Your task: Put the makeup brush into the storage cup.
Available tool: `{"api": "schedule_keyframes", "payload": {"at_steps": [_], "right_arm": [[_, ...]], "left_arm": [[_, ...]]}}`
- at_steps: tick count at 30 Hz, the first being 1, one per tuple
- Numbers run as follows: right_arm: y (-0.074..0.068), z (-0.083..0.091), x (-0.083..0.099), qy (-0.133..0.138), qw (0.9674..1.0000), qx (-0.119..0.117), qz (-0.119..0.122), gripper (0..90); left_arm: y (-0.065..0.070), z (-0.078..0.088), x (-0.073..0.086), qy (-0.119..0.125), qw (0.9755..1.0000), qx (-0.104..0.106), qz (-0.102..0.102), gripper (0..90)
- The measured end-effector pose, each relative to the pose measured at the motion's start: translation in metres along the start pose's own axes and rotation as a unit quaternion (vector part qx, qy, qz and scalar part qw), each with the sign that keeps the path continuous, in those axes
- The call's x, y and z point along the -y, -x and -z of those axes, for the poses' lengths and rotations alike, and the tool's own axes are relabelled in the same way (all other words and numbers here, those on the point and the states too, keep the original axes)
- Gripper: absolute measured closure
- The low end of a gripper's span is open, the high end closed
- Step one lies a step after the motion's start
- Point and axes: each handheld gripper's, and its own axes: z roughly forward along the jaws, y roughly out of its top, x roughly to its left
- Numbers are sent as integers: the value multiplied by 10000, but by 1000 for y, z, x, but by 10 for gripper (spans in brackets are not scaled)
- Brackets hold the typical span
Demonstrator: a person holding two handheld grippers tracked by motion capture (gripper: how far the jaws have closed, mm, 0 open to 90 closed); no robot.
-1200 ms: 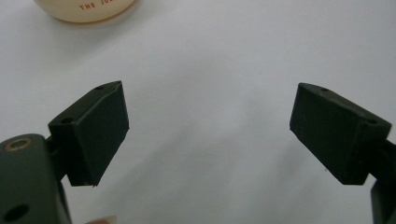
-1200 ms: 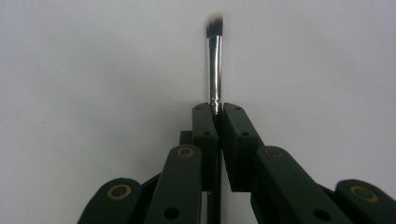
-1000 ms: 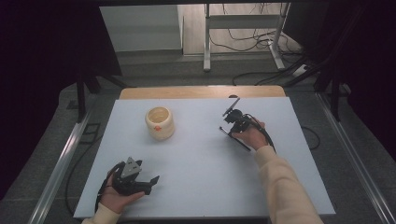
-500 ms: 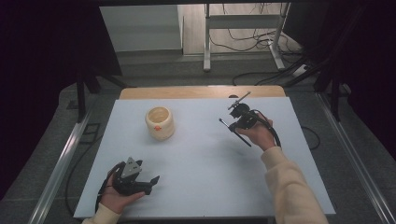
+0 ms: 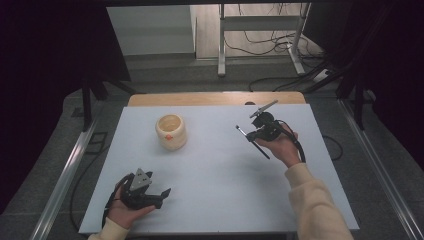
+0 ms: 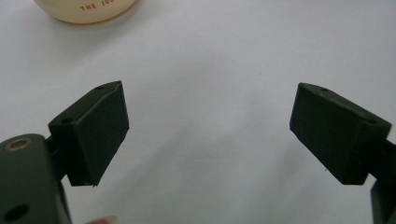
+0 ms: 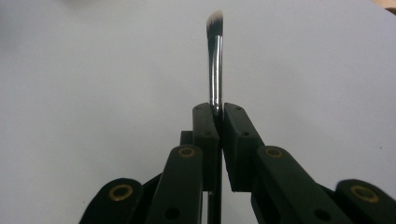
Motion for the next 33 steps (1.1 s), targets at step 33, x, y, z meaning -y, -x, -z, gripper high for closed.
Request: {"api": "schedule_keyframes", "payload": {"at_steps": [33], "right_arm": [[-28, 16, 34, 704, 9950, -697, -103, 842]], "left_arm": [[2, -1, -1, 15, 10000, -22, 10, 120]]}}
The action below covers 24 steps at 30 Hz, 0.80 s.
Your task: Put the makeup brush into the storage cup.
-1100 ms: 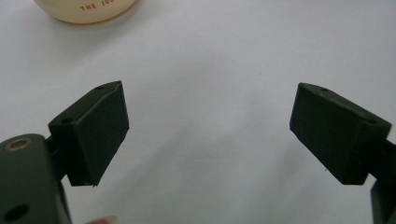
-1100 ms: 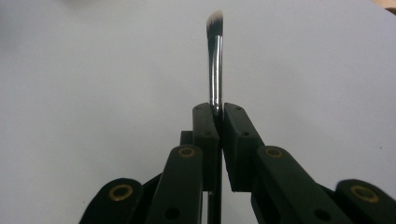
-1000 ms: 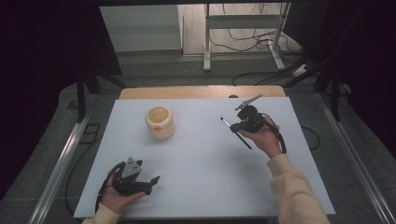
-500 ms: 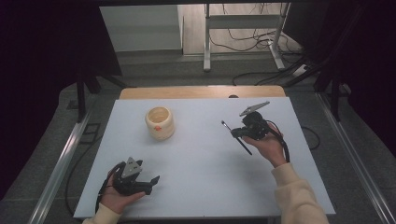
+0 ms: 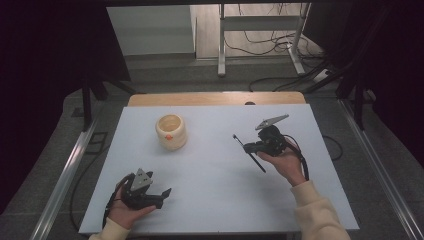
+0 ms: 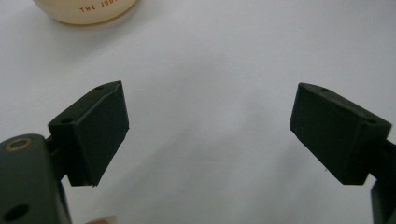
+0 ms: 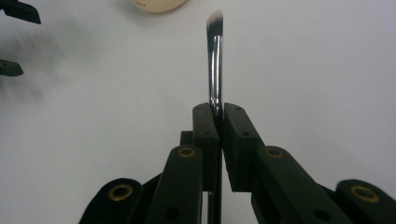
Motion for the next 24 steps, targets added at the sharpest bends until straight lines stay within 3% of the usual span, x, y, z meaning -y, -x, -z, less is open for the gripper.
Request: {"api": "schedule_keyframes", "payload": {"at_steps": [12, 24], "right_arm": [[-15, 6, -6, 244, 9996, -83, 61, 842], [-18, 0, -7, 188, 9998, -84, 23, 841]], "left_arm": [[3, -1, -2, 1, 10000, -12, -23, 119], [7, -1, -8, 82, 10000, 31, -35, 119]]}}
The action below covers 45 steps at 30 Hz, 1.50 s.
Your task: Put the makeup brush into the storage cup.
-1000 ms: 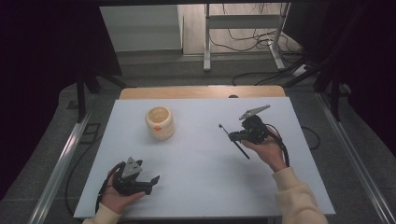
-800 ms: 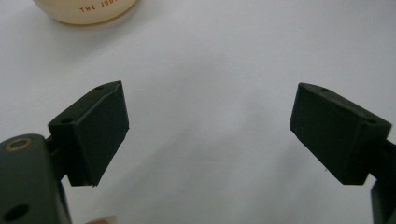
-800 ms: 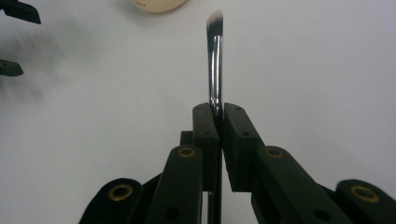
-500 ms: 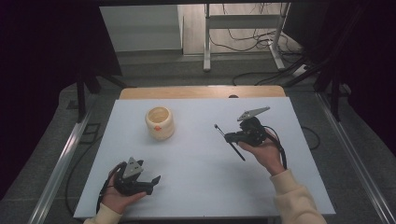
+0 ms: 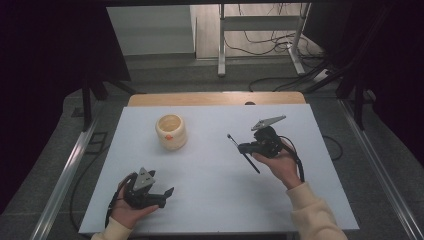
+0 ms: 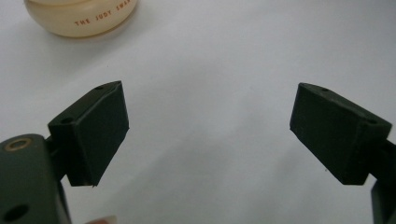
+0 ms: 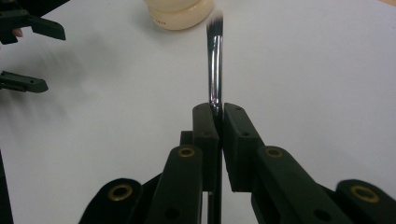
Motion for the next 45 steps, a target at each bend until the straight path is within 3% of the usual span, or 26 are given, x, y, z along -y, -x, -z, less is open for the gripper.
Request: {"api": "schedule_keyframes", "payload": {"at_steps": [18, 45], "right_arm": [[-5, 4, -2, 146, 9999, 37, 65, 841], [-6, 6, -2, 249, 9996, 91, 43, 841]], "left_arm": [[20, -8, -35, 250, 9991, 342, -56, 121], [32, -29, -61, 224, 9981, 569, -106, 124]]}}
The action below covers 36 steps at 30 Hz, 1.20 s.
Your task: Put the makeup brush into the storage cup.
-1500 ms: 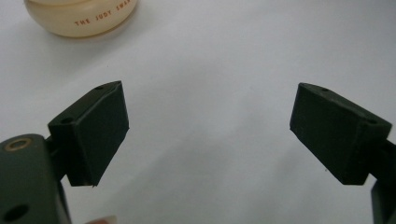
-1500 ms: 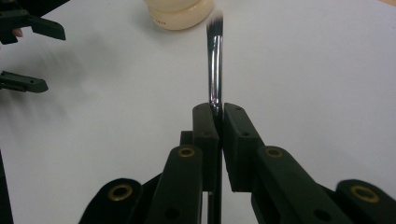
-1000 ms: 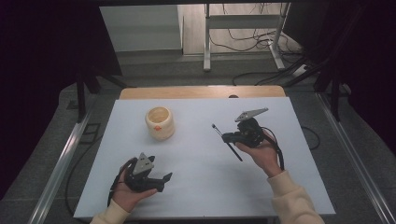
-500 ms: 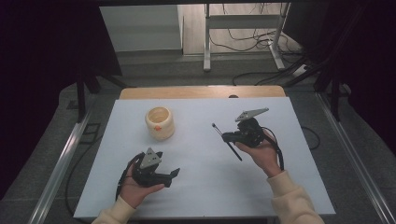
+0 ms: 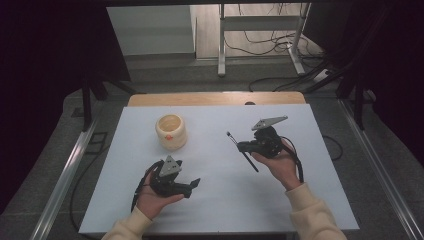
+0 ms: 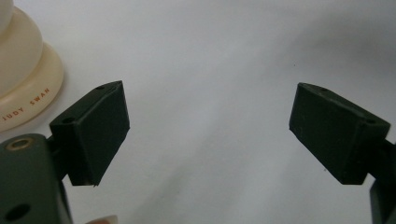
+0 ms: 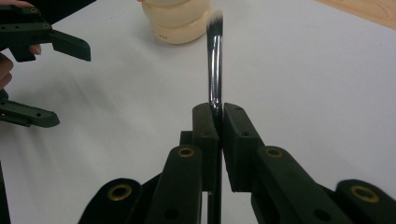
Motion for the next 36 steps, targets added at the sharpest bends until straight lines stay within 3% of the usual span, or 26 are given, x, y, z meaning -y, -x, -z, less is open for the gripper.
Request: {"api": "schedule_keyframes", "payload": {"at_steps": [24, 36], "right_arm": [[-3, -2, -1, 88, 10000, -1, 1, 841], [-5, -2, -1, 140, 9999, 6, 24, 841]], "left_arm": [[13, -20, -18, -84, 9997, 157, -143, 126], [10, -31, -20, -114, 9993, 353, 90, 127]]}}
